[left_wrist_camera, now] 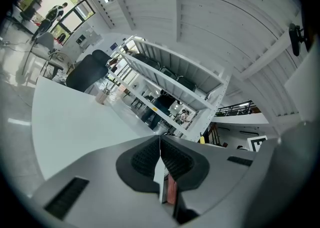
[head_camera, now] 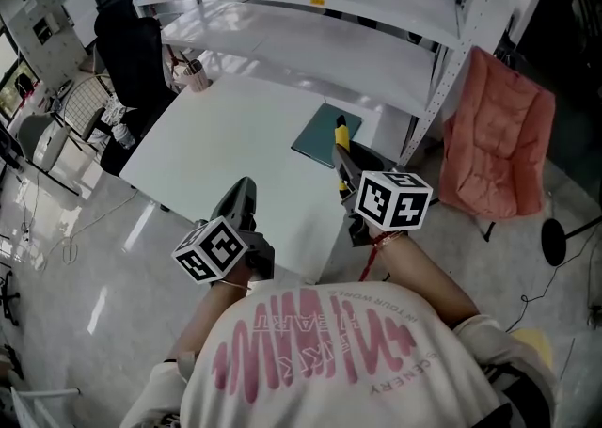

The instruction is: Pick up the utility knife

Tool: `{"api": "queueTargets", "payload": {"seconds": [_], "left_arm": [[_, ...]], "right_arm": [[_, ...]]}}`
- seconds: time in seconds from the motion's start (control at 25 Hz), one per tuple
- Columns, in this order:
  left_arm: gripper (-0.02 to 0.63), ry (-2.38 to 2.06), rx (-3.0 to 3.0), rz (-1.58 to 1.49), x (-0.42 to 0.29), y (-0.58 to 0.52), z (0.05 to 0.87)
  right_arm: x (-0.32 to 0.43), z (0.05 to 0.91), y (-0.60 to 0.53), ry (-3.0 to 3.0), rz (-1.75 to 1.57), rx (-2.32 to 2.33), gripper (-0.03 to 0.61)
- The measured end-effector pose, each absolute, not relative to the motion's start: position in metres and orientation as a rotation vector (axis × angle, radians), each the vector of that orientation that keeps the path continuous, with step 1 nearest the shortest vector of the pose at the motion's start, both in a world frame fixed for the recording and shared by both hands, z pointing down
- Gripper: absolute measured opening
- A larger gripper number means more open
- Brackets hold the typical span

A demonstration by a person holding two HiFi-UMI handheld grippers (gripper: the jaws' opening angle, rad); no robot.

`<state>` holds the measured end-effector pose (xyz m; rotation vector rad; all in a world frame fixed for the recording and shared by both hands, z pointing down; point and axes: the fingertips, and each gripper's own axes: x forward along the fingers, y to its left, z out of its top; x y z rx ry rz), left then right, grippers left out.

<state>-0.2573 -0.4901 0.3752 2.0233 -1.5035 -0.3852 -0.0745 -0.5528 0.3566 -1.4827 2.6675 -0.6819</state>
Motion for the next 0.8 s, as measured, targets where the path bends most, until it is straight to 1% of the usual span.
{"api": "queueTargets", "payload": {"seconds": [0.24, 0.8], "left_arm": [[0.025, -1.497, 2.014, -0.371, -0.249, -0.49, 0.381], [0.025, -1.501, 1.989, -0.33, -0.243, -0.487, 0.399]], "right_arm": [[-0.065, 0.36, -0.546, 2.621, -0.737, -1.455, 0.132], [-0.05, 0.399, -0.543, 2.607, -0.86, -1.477, 0.132]]}}
